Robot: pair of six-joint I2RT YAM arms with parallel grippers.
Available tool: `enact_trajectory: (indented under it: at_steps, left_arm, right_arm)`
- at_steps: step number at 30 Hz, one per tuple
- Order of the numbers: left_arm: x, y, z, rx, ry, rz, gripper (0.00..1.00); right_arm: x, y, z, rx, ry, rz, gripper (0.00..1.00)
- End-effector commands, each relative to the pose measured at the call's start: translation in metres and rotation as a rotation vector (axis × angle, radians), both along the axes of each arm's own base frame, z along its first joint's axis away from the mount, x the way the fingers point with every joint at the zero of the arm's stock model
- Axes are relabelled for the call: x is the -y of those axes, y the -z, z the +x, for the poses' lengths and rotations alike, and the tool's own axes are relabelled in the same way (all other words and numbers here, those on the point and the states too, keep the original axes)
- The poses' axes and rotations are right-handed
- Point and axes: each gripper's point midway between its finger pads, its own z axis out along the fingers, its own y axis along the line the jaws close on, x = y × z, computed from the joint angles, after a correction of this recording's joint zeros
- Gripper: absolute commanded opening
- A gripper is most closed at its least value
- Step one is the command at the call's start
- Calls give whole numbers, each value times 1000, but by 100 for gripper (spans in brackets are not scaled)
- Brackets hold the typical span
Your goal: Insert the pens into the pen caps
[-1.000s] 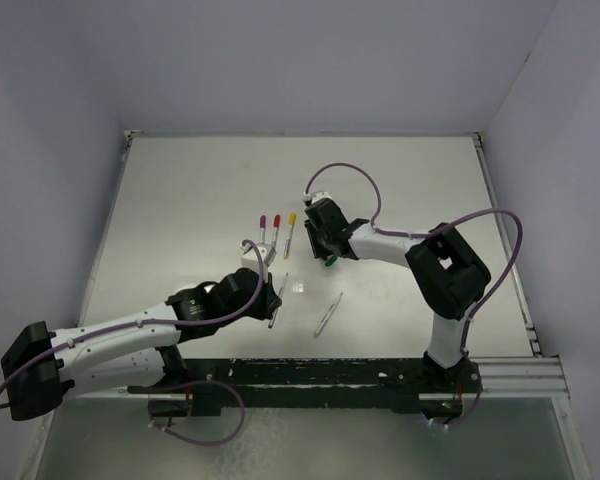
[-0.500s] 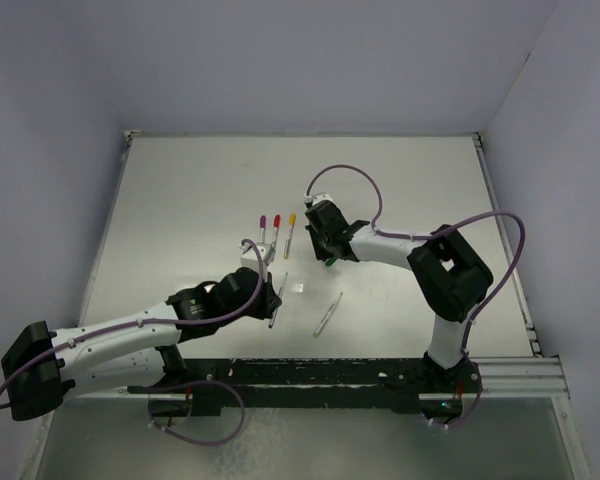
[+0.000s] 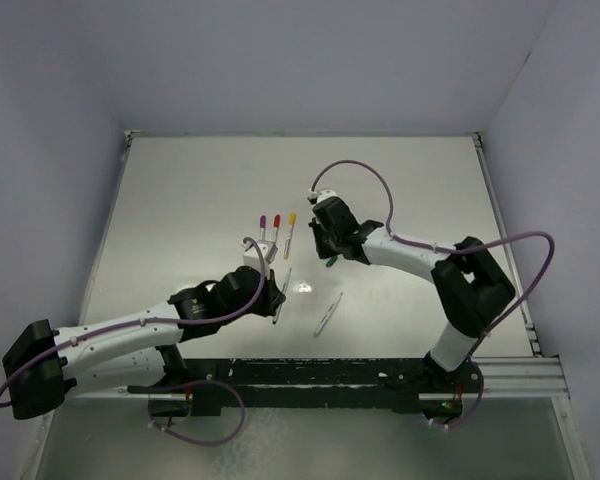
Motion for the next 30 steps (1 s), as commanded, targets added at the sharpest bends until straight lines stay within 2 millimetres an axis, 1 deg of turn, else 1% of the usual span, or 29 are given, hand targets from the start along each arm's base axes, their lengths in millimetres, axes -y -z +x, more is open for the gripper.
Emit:
enact_trajectory:
  at_steps: [1,2,4,8,13,15,17,21,26,30]
  left_arm:
    - [19,-28,22,124,0,-83,0]
    - [22,-29,26,138,-2,-89,0]
    - [30,-36,31,174,5,-120,0]
    - [46,-52,39,238,18,-206,0]
    - [57,-80,42,319,32,-333,0]
    - [60,-91,42,346,42,-379,0]
    - [63,-101,42,372,48,-424,0]
    - [71,-109,41,393,77,-465,0]
    - [80,-110,39,390,112,-486,0]
    - [84,-111,38,388,126,-490,0]
  right_arm:
    - [-22,-91,9,210,-33,242,0]
    - [-21,-99,4,235,-35,281,0]
    - [-22,-126,0,305,-40,376,0]
    - [-20,-172,-16,398,-46,548,0]
    - [-14,-208,-38,509,-63,764,0]
    - [-9,-223,-44,571,-57,842,0]
    - [-3,-235,-50,617,-51,923,0]
    - [8,-252,-60,709,-37,1051,0]
    - [17,-264,-62,772,-7,1134,0]
    - [18,-268,-62,780,-4,1157,0]
